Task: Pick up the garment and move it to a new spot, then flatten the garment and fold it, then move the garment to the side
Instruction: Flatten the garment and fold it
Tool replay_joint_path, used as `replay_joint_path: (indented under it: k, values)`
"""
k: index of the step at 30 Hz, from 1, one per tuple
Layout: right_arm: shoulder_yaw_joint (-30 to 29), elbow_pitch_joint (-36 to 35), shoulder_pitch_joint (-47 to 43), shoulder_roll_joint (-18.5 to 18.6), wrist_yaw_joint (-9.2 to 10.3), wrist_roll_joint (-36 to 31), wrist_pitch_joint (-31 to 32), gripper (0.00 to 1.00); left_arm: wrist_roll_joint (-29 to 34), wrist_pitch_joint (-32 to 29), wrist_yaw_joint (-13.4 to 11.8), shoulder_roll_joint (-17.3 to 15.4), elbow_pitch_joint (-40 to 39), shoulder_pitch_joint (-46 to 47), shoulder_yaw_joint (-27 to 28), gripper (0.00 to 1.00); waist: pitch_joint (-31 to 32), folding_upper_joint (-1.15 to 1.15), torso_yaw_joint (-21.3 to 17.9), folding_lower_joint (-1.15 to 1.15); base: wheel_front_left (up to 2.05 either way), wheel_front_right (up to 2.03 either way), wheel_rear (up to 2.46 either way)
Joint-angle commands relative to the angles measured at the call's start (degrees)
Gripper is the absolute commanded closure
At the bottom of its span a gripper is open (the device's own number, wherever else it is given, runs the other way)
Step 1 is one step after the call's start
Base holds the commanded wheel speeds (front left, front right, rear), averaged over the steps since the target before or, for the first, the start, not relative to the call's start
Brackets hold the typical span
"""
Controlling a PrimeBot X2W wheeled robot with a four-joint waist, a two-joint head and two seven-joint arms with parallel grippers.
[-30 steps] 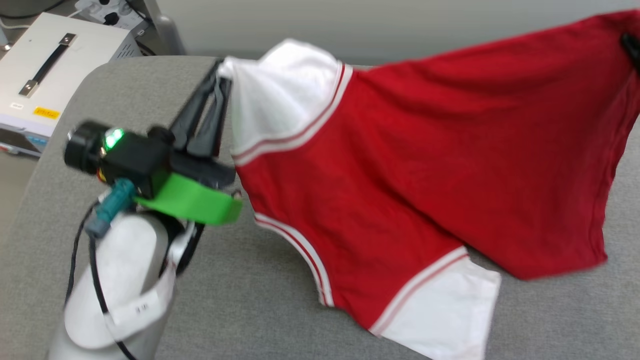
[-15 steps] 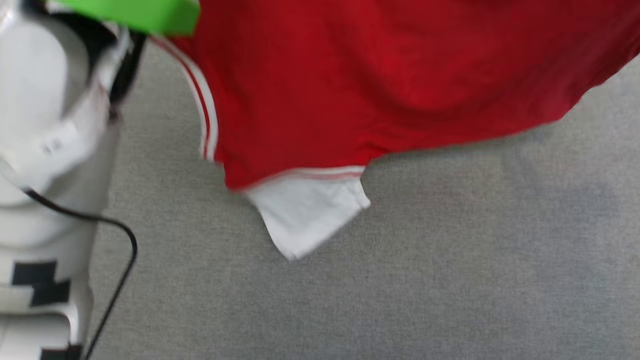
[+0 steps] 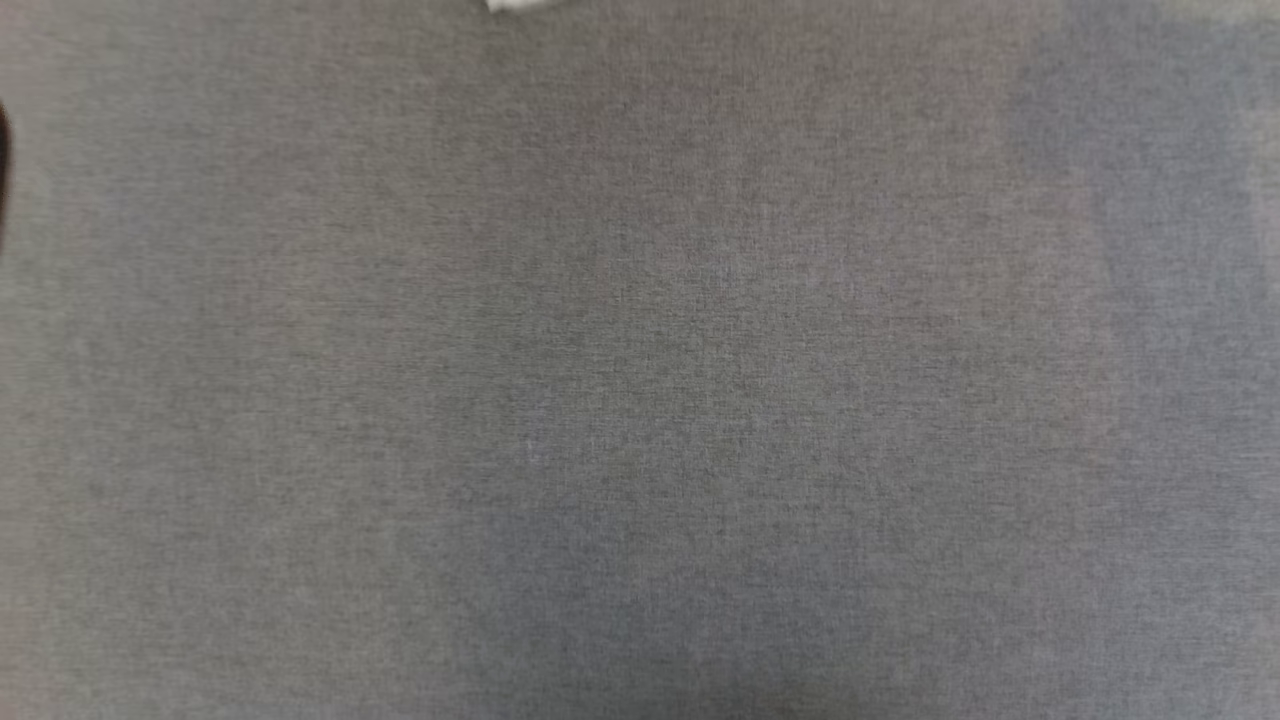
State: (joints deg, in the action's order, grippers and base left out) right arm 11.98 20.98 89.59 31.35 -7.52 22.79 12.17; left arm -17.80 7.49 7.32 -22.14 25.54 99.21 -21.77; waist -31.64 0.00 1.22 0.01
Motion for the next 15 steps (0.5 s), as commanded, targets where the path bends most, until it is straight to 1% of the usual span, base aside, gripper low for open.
replay_joint_path:
  k: [1,5,8,12,15]
  values:
    - [0.53,1.81,2.84,-0.55,0.03,-0.65,-1.25,1.00,-1.11,0.70,0.14,-0.40,1.80,3.21,-0.31,1.00,-4.10,0.00,-1.64,-0.01,0.00,0.00,0.00]
    - [2.62,7.38,9.07,-2.03,0.03,-0.94,-4.10,1.00,-2.40,2.47,0.15,-1.16,6.69,9.38,-1.59,1.00,-5.02,0.00,-2.00,-0.01,0.00,0.00,0.00]
    - [4.04,10.57,12.02,-2.92,0.03,-0.74,-5.80,1.00,-3.35,3.45,0.15,-1.82,9.21,11.93,-3.39,1.00,-5.63,0.00,-2.17,-0.01,0.00,0.00,0.00]
    - [6.22,14.43,14.07,-3.65,0.03,-0.04,-7.73,1.00,-5.23,4.84,0.16,-2.33,12.12,12.55,-5.60,1.00,-6.61,0.00,-2.04,-0.01,0.00,0.00,0.00]
    - [8.29,16.80,13.20,-4.18,0.03,0.84,-9.25,1.00,-6.59,5.89,0.16,-2.99,13.91,11.09,-7.22,1.00,-7.04,0.00,-2.08,-0.01,0.00,0.00,0.00]
